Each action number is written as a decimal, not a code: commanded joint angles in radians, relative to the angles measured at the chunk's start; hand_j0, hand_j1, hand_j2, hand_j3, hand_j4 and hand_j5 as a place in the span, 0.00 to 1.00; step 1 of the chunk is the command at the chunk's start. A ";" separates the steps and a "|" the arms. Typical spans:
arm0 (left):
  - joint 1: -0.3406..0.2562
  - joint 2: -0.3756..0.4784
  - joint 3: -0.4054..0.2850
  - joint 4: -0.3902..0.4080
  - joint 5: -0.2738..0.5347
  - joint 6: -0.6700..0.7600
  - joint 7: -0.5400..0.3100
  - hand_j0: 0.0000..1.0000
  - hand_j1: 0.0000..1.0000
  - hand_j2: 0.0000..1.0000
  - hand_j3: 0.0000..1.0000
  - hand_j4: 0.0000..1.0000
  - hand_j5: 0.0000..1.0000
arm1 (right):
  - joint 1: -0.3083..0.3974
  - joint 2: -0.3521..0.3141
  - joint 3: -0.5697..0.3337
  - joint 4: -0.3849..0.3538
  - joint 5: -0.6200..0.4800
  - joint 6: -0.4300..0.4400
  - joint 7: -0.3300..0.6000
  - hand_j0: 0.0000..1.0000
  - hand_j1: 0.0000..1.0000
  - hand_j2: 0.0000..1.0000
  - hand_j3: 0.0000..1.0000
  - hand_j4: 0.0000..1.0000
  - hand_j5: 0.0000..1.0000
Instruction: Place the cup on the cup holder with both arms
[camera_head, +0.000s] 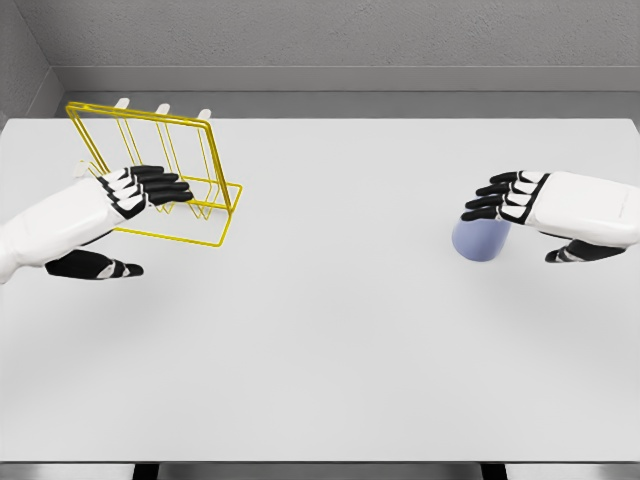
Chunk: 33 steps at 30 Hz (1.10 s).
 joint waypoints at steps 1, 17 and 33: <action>0.000 -0.001 0.000 0.000 0.006 0.001 0.001 1.00 1.00 1.00 1.00 1.00 1.00 | 0.000 -0.001 0.000 0.000 -0.007 0.001 0.000 1.00 1.00 1.00 1.00 1.00 1.00; 0.008 -0.030 -0.037 0.000 0.003 0.001 0.002 1.00 1.00 1.00 1.00 1.00 1.00 | -0.126 0.286 0.012 0.275 0.306 0.001 0.003 1.00 1.00 1.00 1.00 1.00 1.00; 0.008 -0.028 -0.247 0.001 0.143 0.001 0.010 1.00 1.00 1.00 1.00 1.00 1.00 | -0.149 0.309 0.086 0.353 0.368 0.001 0.003 1.00 1.00 1.00 1.00 1.00 1.00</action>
